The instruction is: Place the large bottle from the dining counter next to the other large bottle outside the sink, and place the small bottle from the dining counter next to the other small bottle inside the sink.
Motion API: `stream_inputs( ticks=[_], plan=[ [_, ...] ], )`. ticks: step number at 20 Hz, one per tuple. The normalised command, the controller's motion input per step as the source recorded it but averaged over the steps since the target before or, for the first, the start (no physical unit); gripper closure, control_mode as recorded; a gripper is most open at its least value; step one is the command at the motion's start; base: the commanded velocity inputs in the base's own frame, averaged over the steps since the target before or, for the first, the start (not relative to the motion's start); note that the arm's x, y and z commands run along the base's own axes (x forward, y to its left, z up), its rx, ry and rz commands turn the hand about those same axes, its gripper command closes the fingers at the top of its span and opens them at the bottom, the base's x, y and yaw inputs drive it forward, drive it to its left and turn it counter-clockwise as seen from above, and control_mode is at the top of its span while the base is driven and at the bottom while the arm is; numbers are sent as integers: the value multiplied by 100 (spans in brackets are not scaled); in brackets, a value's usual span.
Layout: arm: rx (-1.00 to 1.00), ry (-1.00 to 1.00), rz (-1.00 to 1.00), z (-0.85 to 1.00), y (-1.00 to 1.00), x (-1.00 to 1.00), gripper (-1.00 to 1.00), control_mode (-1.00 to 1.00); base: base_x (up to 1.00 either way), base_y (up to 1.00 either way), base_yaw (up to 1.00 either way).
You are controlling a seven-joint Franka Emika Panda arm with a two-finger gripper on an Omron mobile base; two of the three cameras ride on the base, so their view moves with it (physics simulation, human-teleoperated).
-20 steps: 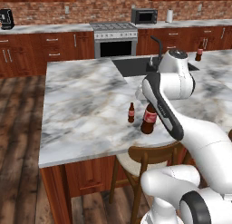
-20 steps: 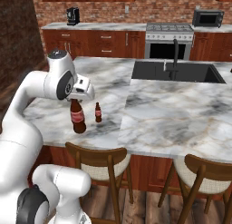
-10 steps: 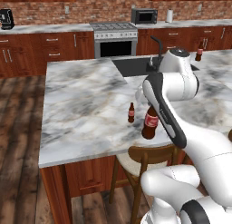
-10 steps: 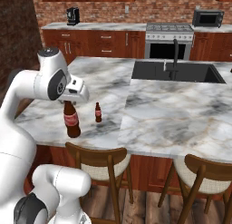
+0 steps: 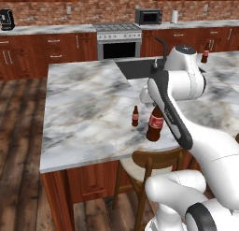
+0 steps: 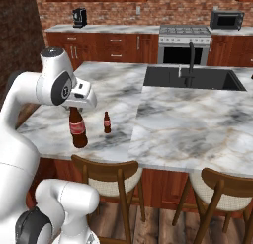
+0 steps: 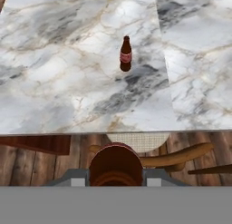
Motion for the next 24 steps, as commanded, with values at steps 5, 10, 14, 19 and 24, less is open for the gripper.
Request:
stream_inputs(
  ticks=[5,10,14,19,24],
  plan=[
    [0,0,0,0,0,-1,100,-100,0,0,0],
    [0,0,0,0,0,0,100,100,-2,3,0],
    [0,0,0,0,0,0,100,100,-38,86,-6],
    [0,0,0,0,0,0,100,100,-21,100,-12],
    [0,0,0,0,0,0,100,100,0,100,-28]
  ],
)
